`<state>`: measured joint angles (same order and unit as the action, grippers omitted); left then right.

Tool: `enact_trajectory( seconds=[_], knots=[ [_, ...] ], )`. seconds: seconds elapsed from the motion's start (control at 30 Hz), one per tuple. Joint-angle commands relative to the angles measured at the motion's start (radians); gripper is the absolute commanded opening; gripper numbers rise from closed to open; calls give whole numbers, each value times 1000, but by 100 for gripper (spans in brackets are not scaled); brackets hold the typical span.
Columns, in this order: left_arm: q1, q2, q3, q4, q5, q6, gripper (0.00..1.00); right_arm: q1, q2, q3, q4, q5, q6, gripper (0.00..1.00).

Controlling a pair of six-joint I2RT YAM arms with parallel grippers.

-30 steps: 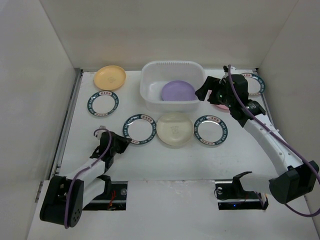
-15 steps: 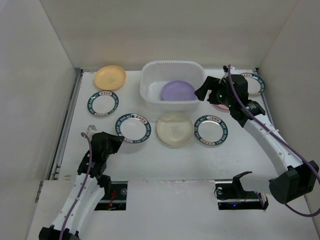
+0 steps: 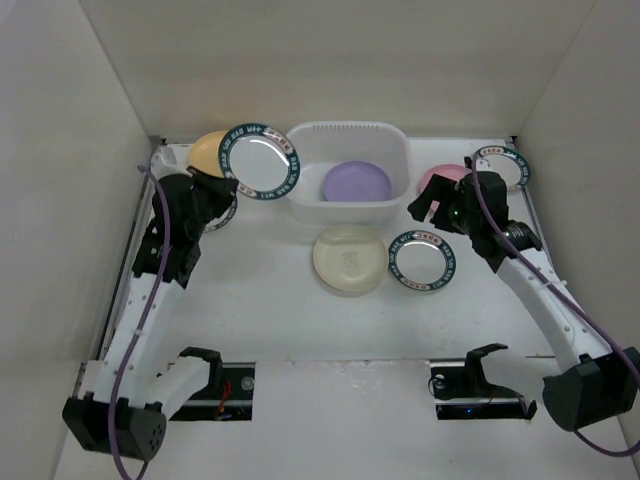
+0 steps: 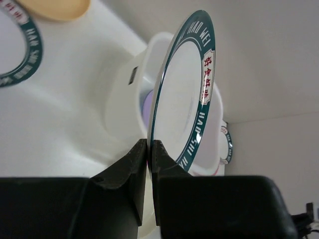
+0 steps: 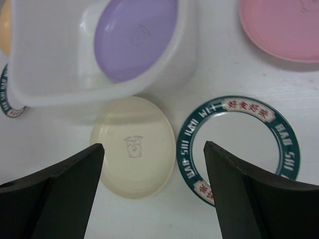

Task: Place the plates into the plastic bin on the countertop

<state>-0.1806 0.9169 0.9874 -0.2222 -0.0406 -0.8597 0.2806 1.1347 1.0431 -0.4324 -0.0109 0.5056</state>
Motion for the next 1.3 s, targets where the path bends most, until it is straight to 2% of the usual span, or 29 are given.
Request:
enact_trajectory(
  seconds=[0.0, 0.17, 0.3, 0.43, 0.87, 1.1, 1.17, 1.27],
  knots=[
    [8, 135, 134, 214, 97, 57, 2, -31, -99, -50, -52, 43, 28, 87],
    [-52, 426, 296, 306, 191, 68, 2, -82, -216, -149, -135, 74, 76, 87],
    [-96, 621, 365, 388, 223, 90, 2, -119, -283, -189, -180, 85, 73, 87],
    [-122, 795, 463, 400, 284, 59, 2, -159, -351, -209, -238, 81, 83, 87],
    [-162, 1161, 729, 351, 334, 88, 4, -248, -475, -293, -387, 60, 177, 86],
    [-165, 1266, 757, 271, 327, 108, 6, -264, -369, -345, -336, 8, 257, 85],
    [-162, 1278, 757, 244, 318, 119, 9, -281, -349, -379, -281, -26, 274, 85],
    [-164, 1277, 751, 213, 297, 143, 23, -327, -326, -434, -214, -55, 309, 84]
  ],
)
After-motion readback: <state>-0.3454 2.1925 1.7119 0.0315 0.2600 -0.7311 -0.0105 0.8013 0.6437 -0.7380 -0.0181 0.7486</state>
